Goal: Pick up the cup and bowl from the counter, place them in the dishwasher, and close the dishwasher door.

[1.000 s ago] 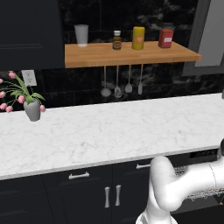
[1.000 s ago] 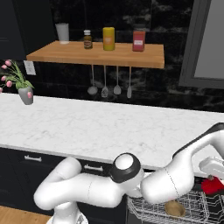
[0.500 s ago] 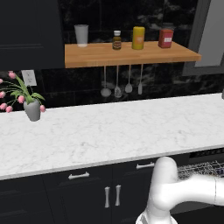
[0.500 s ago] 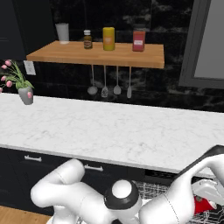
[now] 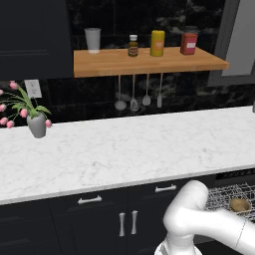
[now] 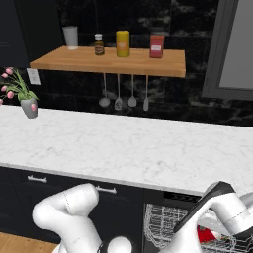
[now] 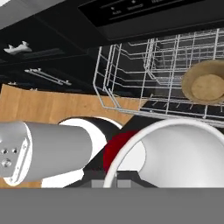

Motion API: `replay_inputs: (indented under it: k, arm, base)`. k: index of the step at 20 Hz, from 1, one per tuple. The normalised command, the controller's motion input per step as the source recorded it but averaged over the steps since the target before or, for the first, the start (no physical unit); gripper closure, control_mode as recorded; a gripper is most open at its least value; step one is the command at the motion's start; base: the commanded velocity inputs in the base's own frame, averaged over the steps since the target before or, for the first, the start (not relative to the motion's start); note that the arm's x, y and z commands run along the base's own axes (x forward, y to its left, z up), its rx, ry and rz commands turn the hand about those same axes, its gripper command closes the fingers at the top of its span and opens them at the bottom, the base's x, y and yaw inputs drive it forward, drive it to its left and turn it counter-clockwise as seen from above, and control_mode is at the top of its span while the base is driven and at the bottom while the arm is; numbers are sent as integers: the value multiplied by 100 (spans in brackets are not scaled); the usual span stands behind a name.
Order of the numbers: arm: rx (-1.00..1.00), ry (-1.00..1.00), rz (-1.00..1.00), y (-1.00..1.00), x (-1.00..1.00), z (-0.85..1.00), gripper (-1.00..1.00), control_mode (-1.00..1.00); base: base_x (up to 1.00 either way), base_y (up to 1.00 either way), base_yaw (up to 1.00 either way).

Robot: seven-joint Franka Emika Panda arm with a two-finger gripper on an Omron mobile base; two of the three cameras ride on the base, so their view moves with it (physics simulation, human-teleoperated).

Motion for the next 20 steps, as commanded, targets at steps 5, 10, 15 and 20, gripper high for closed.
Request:
replay_inputs:
  k: [5,10,15,20]
  arm:
    - [19,-13,-18,-4,42,-24,100,-100]
    - [4,-18,-1,0,42,-38,100,-100]
    - [0,-13,1,-7,28,-47,100,-100]
    - [0,-1,0,-10,35,-47,100,-100]
  base:
    - [0,0,0]
    - [0,0,0]
    - [0,0,0]
    - [0,0,0]
